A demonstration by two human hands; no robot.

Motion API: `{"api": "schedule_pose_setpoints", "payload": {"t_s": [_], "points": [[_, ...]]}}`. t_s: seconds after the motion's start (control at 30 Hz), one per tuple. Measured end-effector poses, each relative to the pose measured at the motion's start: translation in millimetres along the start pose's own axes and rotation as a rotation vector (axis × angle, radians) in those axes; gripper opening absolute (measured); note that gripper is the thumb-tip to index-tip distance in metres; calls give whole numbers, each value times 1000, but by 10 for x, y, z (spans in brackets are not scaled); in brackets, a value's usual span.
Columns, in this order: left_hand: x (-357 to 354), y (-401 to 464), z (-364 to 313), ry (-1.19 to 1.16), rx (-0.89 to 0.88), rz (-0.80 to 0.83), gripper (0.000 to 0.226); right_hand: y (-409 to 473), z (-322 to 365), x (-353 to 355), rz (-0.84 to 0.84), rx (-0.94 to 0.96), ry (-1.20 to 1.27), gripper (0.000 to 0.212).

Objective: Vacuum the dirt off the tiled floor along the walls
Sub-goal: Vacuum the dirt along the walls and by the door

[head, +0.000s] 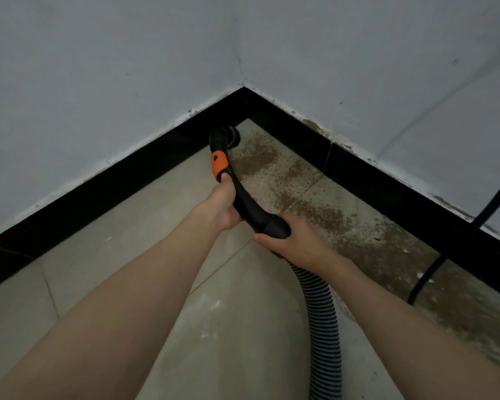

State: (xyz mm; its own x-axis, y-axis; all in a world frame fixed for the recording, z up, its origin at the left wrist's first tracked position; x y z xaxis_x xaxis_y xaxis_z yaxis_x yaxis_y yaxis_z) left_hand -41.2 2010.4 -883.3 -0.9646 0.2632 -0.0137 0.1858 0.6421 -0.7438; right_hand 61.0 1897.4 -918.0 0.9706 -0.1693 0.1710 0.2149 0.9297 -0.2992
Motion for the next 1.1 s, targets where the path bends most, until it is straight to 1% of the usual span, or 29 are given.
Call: {"api": "schedule_pose_setpoints", "payload": {"t_s": [0.07, 0.13, 0.23, 0.37, 0.47, 0.53, 0.67, 0.83, 0.97, 1.1], "points": [[-89, 9, -52, 26, -4, 10, 50, 43, -8, 53, -21, 1, 5, 30], [-140, 26, -108, 42, -18, 15, 49, 78, 16, 72, -55, 8, 11, 35], [-198, 83, -220, 100, -48, 3, 54, 141, 57, 75, -103, -9, 25, 43], [-189, 75, -287, 154, -21, 46, 55, 123, 84, 41, -122, -30, 43, 42], [-146, 78, -333, 177, -19, 25, 48, 117, 159, -18, -130, -31, 43, 47], [-122, 69, -361, 183, -23, 16, 44, 112, 220, -44, -139, -32, 25, 46], [-118, 68, -378, 178, -39, 28, 54, 86, 263, -40, -144, -36, -9, 45], [-264, 44, -331, 223, -27, 68, 55, 13, 208, 71, -167, -55, 4, 46], [-283, 32, -333, 237, -42, 83, 54, -47, 204, 89, -182, -39, 40, 45], [-293, -44, -276, 276, -41, 100, 44, -196, 195, 45, -214, -43, 68, 43]]}}
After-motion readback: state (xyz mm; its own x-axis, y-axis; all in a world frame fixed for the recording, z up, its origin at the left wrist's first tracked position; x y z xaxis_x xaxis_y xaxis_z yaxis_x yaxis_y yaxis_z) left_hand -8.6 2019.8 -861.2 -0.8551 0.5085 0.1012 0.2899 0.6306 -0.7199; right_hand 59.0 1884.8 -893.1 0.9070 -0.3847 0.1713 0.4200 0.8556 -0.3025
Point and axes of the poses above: each hand's wrist, its own y-axis towards the middle knuckle, its own x-axis out of the back of the hand, z = x × y, the point moved 3 cm from there along y, towards the middle knuckle, and after that the axes turned 15 degrees about y, right-handed, at the moved point
